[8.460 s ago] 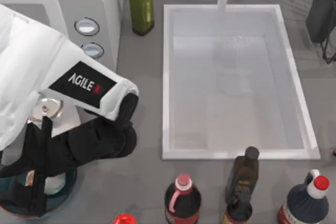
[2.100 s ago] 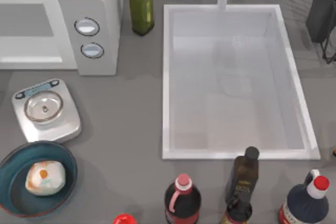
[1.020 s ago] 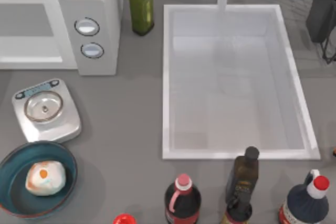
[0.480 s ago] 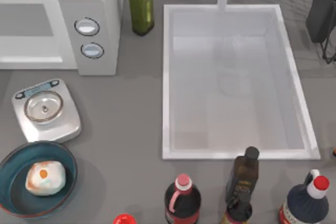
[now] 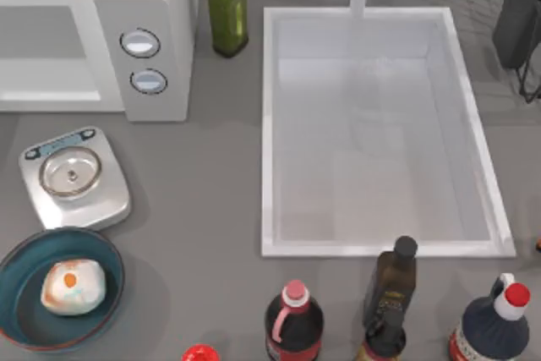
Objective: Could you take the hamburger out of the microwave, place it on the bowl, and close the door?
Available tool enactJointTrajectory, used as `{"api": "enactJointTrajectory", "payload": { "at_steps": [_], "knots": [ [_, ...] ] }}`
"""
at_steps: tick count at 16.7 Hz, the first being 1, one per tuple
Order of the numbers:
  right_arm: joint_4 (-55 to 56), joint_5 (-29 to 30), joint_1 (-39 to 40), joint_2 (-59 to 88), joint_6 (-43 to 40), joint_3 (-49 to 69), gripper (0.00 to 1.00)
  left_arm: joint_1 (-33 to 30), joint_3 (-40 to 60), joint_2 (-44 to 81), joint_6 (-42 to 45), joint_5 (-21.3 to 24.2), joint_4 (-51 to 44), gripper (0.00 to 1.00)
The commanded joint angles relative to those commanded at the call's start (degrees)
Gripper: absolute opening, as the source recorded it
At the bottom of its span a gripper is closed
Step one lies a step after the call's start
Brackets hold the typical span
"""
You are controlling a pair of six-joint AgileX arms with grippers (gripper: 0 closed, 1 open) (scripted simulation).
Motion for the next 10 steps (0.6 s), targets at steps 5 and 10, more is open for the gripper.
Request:
{"api": "enactJointTrajectory", "payload": {
  "at_steps": [5,10],
  "knots": [
    [0.0,0.0,0.0,0.0,0.0,0.0,1.0,-1.5,-2.2,-2.5,-1.4,-0.6,1.1,0.0],
    [0.0,0.0,0.0,0.0,0.0,0.0,1.0,-7.2,-16.1,-12.8,-7.6,-3.4,7.2,0.0]
  ]
}}
